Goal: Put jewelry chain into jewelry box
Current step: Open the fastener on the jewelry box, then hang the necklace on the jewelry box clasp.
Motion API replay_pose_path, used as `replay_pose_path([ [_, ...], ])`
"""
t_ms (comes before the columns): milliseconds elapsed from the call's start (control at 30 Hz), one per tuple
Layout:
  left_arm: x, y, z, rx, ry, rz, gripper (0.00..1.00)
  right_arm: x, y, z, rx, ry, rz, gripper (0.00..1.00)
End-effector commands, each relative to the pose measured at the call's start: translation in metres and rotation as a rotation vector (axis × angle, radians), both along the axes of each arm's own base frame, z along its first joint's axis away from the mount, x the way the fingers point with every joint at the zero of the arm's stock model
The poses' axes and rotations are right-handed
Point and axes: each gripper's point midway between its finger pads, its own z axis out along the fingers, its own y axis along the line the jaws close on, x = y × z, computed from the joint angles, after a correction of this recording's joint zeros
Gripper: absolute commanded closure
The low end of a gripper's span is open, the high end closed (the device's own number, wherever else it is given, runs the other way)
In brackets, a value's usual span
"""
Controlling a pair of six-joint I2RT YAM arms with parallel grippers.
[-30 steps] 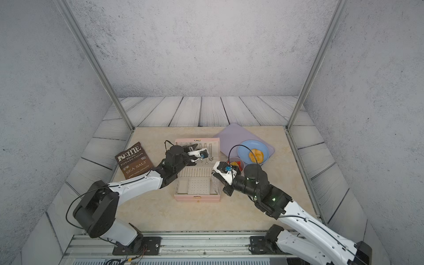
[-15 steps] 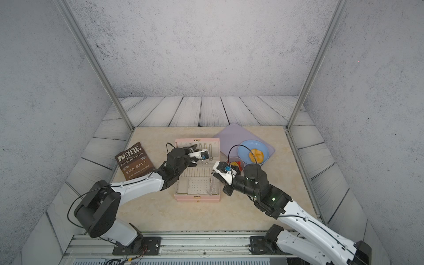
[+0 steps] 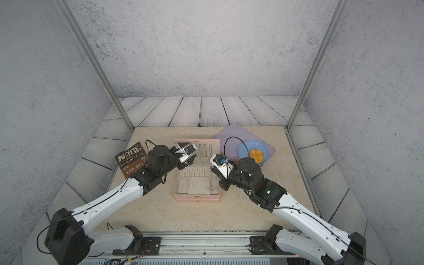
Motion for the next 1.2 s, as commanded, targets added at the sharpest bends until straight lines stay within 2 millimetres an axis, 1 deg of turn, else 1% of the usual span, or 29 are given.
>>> replay_pose_path([
  [0,-0.026,0.006,0.011,-0.169,0.146,-0.014,0.29,0.008,0.005,0.012,0.005,0.017,-0.025,1.00],
  [67,-0.038,0.013,0.021,-0.259,0.172,-0.009,0.29,0.011,0.009,0.015,-0.001,0.021,-0.023,1.00],
  [133,-0.057,0.013,0.032,-0.360,0.208,-0.063,0.28,0.014,0.014,0.017,-0.005,0.029,-0.019,1.00],
  [267,-0.089,-0.004,0.051,-0.508,0.314,-0.245,0.28,0.019,0.022,0.022,0.001,0.042,-0.011,1.00],
  [333,-0.101,-0.014,0.056,-0.547,0.374,-0.335,0.28,0.020,0.026,0.025,0.006,0.050,0.000,1.00],
  [400,-0.107,-0.023,0.054,-0.551,0.435,-0.396,0.28,0.019,0.029,0.027,0.014,0.058,0.015,1.00],
  [467,-0.108,-0.028,0.053,-0.554,0.464,-0.420,0.28,0.017,0.031,0.030,0.025,0.064,0.028,1.00],
  [667,-0.098,-0.033,0.047,-0.576,0.487,-0.407,0.31,0.014,0.034,0.032,0.047,0.081,0.046,1.00],
  [867,-0.086,-0.041,0.031,-0.561,0.527,-0.384,0.33,0.009,0.034,0.035,0.064,0.093,0.063,1.00],
  [1100,-0.077,-0.051,0.021,-0.580,0.567,-0.391,0.45,0.006,0.032,0.037,0.069,0.092,0.067,1.00],
  [1167,-0.075,-0.053,0.015,-0.580,0.582,-0.388,0.48,0.005,0.031,0.038,0.071,0.091,0.067,1.00],
])
